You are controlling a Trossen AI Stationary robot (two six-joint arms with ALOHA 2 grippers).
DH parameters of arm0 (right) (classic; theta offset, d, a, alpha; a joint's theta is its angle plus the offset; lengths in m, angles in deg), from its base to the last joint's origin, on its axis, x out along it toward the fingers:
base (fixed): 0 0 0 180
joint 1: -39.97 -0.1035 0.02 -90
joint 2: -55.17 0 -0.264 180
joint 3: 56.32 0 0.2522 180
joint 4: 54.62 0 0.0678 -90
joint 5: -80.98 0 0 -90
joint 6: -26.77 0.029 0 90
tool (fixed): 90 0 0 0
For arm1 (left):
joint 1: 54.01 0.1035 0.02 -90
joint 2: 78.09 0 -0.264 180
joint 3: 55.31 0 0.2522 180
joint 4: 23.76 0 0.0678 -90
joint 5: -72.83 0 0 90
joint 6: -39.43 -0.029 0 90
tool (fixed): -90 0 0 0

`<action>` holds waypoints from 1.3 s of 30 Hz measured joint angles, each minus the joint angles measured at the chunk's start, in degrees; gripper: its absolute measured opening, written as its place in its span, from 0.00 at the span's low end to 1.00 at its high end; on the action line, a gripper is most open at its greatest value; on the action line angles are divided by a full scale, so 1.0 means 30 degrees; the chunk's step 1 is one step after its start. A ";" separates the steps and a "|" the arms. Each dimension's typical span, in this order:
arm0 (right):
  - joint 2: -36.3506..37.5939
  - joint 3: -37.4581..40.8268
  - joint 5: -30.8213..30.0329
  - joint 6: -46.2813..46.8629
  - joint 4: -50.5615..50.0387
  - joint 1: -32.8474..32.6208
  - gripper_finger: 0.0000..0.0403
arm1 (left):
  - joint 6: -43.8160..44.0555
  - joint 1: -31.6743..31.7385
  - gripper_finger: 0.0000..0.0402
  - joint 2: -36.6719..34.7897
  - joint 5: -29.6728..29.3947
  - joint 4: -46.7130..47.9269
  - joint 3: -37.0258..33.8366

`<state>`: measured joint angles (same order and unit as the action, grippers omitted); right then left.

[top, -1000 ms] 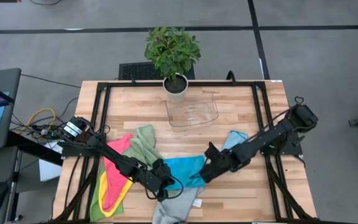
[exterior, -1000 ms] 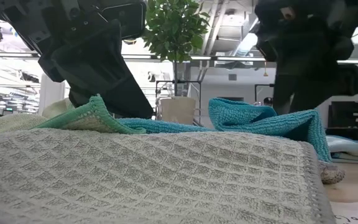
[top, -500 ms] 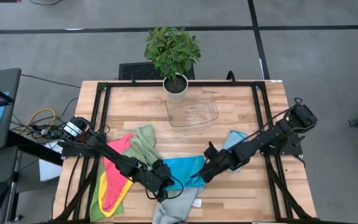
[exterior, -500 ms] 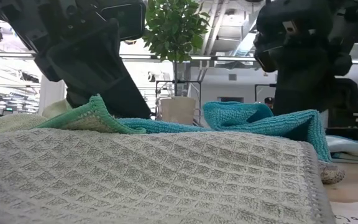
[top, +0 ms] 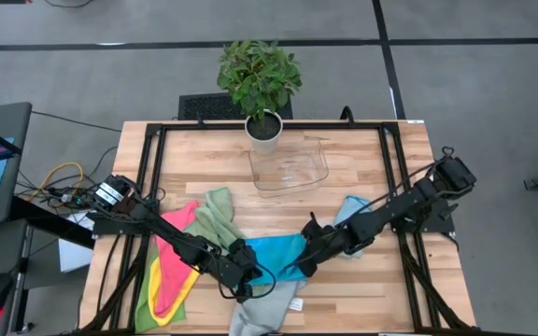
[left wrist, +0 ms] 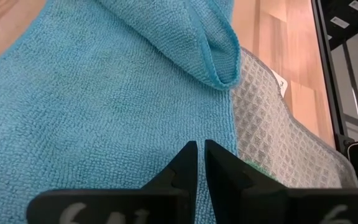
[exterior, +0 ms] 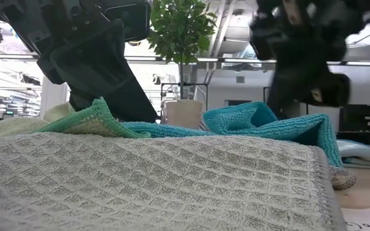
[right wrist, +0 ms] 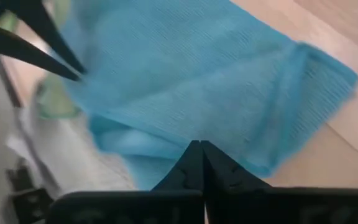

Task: Fold microfiber towels
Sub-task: Fold the blue microfiber cloth

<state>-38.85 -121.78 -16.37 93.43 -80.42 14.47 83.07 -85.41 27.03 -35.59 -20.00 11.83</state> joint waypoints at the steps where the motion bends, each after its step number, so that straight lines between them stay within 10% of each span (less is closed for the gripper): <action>1: 0.0000 -0.0272 0.0011 -0.0212 0.0027 0.0078 0.04 | 0.0006 0.0000 0.05 0.0000 0.0001 -0.0001 0.0000; 7: 0.0198 -0.1427 0.0019 0.0061 -0.2928 -0.0184 0.10 | 0.0210 0.0000 0.05 0.0000 0.0025 -0.0005 0.0000; 21: -0.0015 -0.0994 -0.0083 0.2150 -0.4639 0.0589 0.61 | 0.0181 -0.0001 0.05 0.0000 -0.0014 -0.0007 0.0000; 31: -0.0012 0.0776 0.0495 0.2231 -0.0325 0.0939 0.49 | -0.0057 0.0000 0.05 0.0000 -0.0006 0.0000 0.0000; 39: 0.0029 0.0773 0.0959 0.1622 0.2177 0.1435 0.16 | -0.0260 0.0000 0.05 0.0000 -0.0116 0.0000 0.0000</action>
<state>-38.76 -119.47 -13.49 98.29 -73.89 18.77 82.29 -85.41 27.03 -35.94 -20.00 11.83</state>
